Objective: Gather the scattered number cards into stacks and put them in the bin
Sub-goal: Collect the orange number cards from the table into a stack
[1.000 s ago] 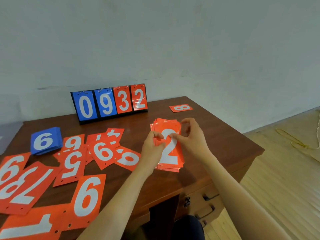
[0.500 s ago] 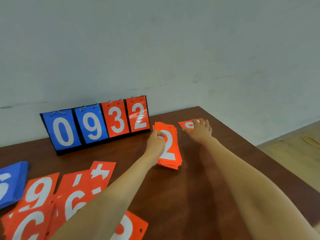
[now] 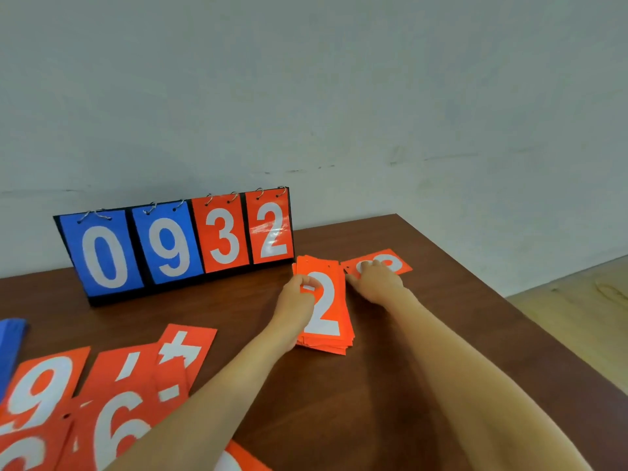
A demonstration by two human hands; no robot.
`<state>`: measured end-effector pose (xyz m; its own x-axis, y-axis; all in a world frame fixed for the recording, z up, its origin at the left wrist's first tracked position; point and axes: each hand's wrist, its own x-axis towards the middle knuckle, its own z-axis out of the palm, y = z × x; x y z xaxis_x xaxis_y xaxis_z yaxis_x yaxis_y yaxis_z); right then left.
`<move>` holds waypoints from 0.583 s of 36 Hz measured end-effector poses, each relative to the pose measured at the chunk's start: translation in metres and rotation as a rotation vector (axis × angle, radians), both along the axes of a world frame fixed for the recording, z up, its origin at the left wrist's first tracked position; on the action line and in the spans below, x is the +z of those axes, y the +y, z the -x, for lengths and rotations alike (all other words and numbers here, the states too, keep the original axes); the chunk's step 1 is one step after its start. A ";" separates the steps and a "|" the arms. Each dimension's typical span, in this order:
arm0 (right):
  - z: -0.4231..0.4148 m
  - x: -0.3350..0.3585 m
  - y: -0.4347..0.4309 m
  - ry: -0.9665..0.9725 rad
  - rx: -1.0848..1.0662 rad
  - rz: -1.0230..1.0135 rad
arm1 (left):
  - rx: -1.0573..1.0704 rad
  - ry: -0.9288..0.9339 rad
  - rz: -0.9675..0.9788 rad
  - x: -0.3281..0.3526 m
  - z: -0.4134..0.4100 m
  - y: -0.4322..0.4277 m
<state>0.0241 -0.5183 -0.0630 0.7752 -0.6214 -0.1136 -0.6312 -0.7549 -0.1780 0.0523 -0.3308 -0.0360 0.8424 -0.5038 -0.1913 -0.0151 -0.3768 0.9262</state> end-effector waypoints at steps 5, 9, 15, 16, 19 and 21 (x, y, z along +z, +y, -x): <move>0.053 0.009 0.052 -0.019 0.090 -0.027 | 0.011 -0.014 -0.009 0.006 0.021 0.037; 0.105 0.011 0.099 -0.018 0.171 -0.026 | 0.036 0.014 -0.003 0.012 0.045 0.076; 0.185 -0.008 0.166 -0.017 0.240 0.160 | 0.081 0.036 0.034 0.009 0.094 0.125; 0.196 -0.011 0.176 -0.024 0.253 0.190 | 0.084 0.043 0.036 0.008 0.103 0.132; 0.226 -0.012 0.199 -0.042 0.288 0.213 | 0.085 0.040 0.031 0.008 0.129 0.151; 0.244 -0.008 0.210 -0.051 0.285 0.202 | 0.089 0.015 0.026 0.008 0.145 0.163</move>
<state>-0.2197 -0.3079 -0.0709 0.9222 -0.3854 0.0330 -0.3843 -0.9226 -0.0336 -0.0923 -0.1678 -0.0277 0.8811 -0.4323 -0.1916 0.0309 -0.3516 0.9356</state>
